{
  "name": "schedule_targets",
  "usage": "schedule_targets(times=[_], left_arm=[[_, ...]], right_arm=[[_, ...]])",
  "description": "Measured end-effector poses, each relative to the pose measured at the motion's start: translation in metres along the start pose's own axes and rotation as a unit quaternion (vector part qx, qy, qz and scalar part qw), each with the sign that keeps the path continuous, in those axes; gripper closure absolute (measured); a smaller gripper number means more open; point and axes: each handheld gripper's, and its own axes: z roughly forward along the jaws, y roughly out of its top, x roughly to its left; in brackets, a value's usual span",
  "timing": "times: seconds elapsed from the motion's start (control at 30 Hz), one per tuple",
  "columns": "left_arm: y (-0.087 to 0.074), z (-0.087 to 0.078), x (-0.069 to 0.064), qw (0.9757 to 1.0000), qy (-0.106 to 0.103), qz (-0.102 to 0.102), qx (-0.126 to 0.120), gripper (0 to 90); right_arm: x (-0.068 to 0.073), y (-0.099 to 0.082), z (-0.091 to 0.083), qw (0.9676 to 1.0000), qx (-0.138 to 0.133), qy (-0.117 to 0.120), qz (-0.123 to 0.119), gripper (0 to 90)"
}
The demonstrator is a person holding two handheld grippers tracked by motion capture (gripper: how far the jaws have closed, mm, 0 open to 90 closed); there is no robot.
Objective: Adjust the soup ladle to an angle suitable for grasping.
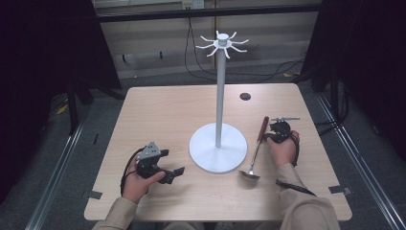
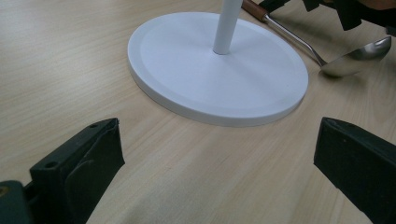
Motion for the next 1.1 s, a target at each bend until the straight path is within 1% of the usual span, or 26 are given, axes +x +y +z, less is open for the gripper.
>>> schedule_targets(times=[0.1,0.13,0.2,0.23,0.27,0.3,0.33,0.37,0.4,0.43,0.5,0.53,0.57,0.6,0.63,0.7,0.77,0.8,0.83,0.87,0.9,0.93,1.0,1.03,1.07,1.1], left_arm=[[0.000,-0.001,0.000,1.0000,-0.001,0.003,0.000,1.2],[0.000,-0.001,0.000,1.0000,0.000,0.004,0.000,1.2],[0.000,-0.001,0.000,1.0000,-0.002,0.004,-0.002,1.2],[0.000,-0.001,0.001,1.0000,-0.002,0.004,-0.002,1.2],[0.000,-0.002,0.001,1.0000,-0.002,0.003,-0.003,1.2],[0.000,-0.002,0.001,1.0000,-0.001,0.002,-0.005,1.2],[0.000,-0.002,0.001,1.0000,-0.001,0.002,-0.005,1.2],[0.000,-0.002,0.001,1.0000,-0.002,0.002,-0.006,1.3],[0.001,-0.002,0.000,1.0000,-0.003,0.002,-0.007,1.3],[0.001,-0.002,0.000,1.0000,-0.003,0.002,-0.006,1.3],[0.000,-0.001,-0.001,1.0000,-0.004,0.000,-0.006,1.3],[0.000,-0.001,-0.001,1.0000,-0.005,0.004,-0.003,1.3],[0.001,-0.002,-0.001,1.0000,-0.005,0.005,-0.004,1.3],[0.001,-0.002,-0.001,1.0000,-0.003,0.006,-0.002,1.3],[0.001,-0.002,-0.001,1.0000,-0.006,0.006,-0.005,1.3],[0.001,-0.002,-0.002,0.9999,-0.008,0.004,-0.008,1.3],[0.001,-0.002,-0.003,0.9999,-0.009,0.002,-0.007,1.3],[0.001,-0.001,-0.003,0.9999,-0.009,0.002,-0.007,1.3],[0.001,-0.001,-0.003,0.9999,-0.010,0.004,-0.008,1.3],[0.002,-0.002,-0.003,0.9999,-0.008,0.005,-0.005,1.3],[0.002,-0.002,-0.004,0.9999,-0.008,0.006,-0.006,1.3],[0.002,-0.002,-0.004,0.9999,-0.007,0.005,-0.007,1.3],[0.002,-0.002,-0.004,0.9999,-0.007,0.004,-0.009,1.3],[0.002,-0.002,-0.004,0.9999,-0.007,0.005,-0.009,1.3],[0.002,-0.002,-0.004,0.9999,-0.006,0.007,-0.008,1.3],[0.002,-0.003,-0.004,0.9999,-0.006,0.006,-0.007,1.3]], right_arm=[[0.001,0.002,0.000,0.9999,0.006,0.002,0.009,83.2],[0.001,0.002,0.000,0.9998,0.008,0.002,0.016,82.9],[0.000,0.003,0.000,0.9999,0.008,0.000,0.014,81.7],[0.001,0.003,0.000,0.9998,0.011,0.003,0.018,81.1],[0.000,0.003,0.000,0.9997,0.012,-0.002,0.019,79.9],[0.001,0.004,-0.001,0.9995,0.017,-0.001,0.027,78.9],[0.000,0.004,-0.002,0.9995,0.018,-0.003,0.026,77.9],[0.001,0.005,-0.004,0.9991,0.022,-0.002,0.035,76.9],[-0.001,0.005,-0.004,0.9996,0.014,-0.007,0.025,76.1],[-0.001,0.006,-0.006,0.9995,0.013,-0.009,0.027,75.7],[0.000,0.010,-0.010,0.9991,0.015,-0.010,0.038,70.9],[0.001,0.012,-0.012,0.9983,0.019,-0.010,0.054,67.9],[0.000,0.013,-0.014,0.9983,0.015,-0.016,0.055,67.0],[0.001,0.015,-0.015,0.9980,0.018,-0.016,0.059,67.0],[0.001,0.016,-0.016,0.9978,0.022,-0.017,0.061,66.5],[0.003,0.018,-0.017,0.9974,0.023,-0.023,0.064,64.6],[0.006,0.021,-0.018,0.9963,0.029,-0.022,0.078,63.1],[0.008,0.022,-0.017,0.9961,0.029,-0.024,0.079,62.0],[0.010,0.022,-0.017,0.9952,0.034,-0.023,0.089,61.3],[0.011,0.023,-0.016,0.9951,0.033,-0.025,0.090,60.6],[0.013,0.024,-0.015,0.9945,0.039,-0.025,0.094,60.1],[0.013,0.024,-0.014,0.9946,0.039,-0.026,0.092,60.2],[0.017,0.026,-0.011,0.9939,0.050,-0.030,0.093,60.2],[0.018,0.027,-0.009,0.9940,0.049,-0.029,0.093,60.2],[0.020,0.027,-0.007,0.9931,0.054,-0.029,0.101,60.1],[0.022,0.028,-0.005,0.9930,0.055,-0.029,0.101,59.6]])
